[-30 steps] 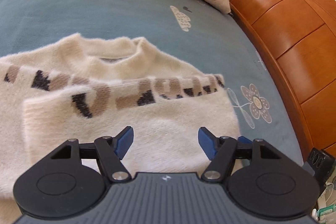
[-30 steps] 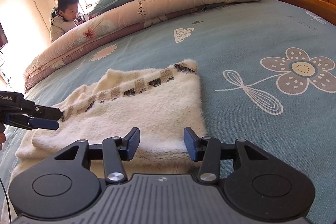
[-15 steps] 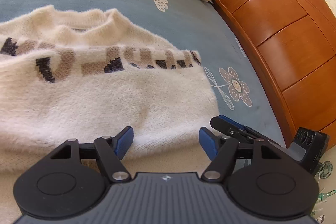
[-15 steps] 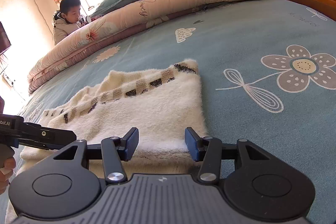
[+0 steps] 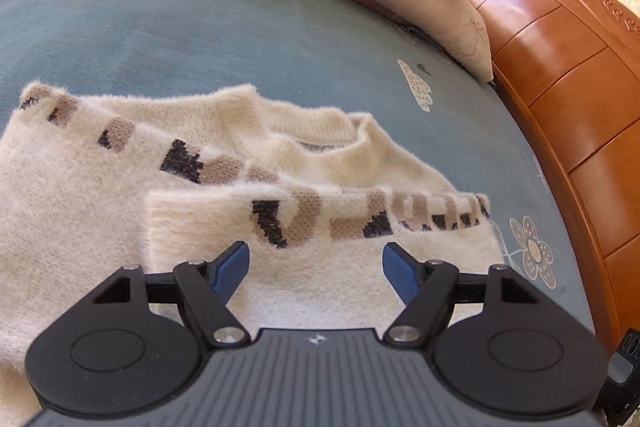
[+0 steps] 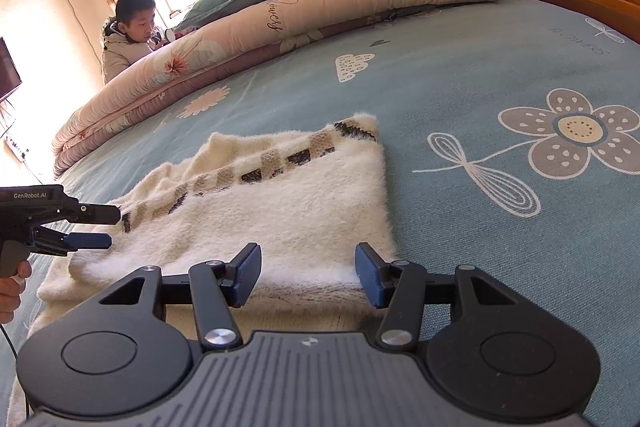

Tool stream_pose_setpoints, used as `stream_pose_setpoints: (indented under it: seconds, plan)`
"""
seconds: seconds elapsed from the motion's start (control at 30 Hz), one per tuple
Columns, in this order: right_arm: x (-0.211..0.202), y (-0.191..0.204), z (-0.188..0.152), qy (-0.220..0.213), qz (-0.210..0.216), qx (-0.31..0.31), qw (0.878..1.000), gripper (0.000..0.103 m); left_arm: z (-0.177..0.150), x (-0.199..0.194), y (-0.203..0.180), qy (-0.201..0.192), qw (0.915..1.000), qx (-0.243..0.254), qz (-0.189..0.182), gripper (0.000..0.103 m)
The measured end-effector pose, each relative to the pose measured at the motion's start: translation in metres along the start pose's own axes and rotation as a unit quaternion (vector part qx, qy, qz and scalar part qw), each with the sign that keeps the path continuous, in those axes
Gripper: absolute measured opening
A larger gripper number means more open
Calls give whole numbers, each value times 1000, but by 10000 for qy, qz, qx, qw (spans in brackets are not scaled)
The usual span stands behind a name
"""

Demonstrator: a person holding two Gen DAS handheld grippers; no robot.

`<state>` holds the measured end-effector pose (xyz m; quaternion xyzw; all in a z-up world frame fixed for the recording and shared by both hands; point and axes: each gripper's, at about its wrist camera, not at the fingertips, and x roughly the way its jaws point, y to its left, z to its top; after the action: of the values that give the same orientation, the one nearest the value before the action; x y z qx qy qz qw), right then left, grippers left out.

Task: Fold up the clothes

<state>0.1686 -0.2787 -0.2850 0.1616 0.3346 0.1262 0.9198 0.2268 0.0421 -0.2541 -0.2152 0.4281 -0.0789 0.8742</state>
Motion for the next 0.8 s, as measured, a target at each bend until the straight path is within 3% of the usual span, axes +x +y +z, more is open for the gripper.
stream_pose_setpoints:
  seconds: [0.1, 0.2, 0.37, 0.53, 0.7, 0.8]
  plan:
    - [1, 2, 0, 5, -8, -22, 10000, 60, 1, 3, 3, -71, 9992, 144, 360, 73]
    - [1, 4, -1, 2, -30, -77, 10000, 62, 3, 10, 12, 100, 9983, 52, 570, 73]
    - [-1, 3, 0, -7, 37, -66, 10000, 67, 5, -18, 7, -231, 9995, -46, 192, 75]
    - [0, 9, 0, 8, -35, -166, 9999, 70, -12, -13, -3, 130, 9998, 171, 34, 76]
    - [-1, 12, -1, 3, -47, -231, 9997, 76, -19, 4, -4, 391, 9934, 330, 1023, 75]
    - [-7, 14, 0, 2, -151, -302, 9994, 84, -16, -14, -20, 313, 9922, 575, 1060, 75]
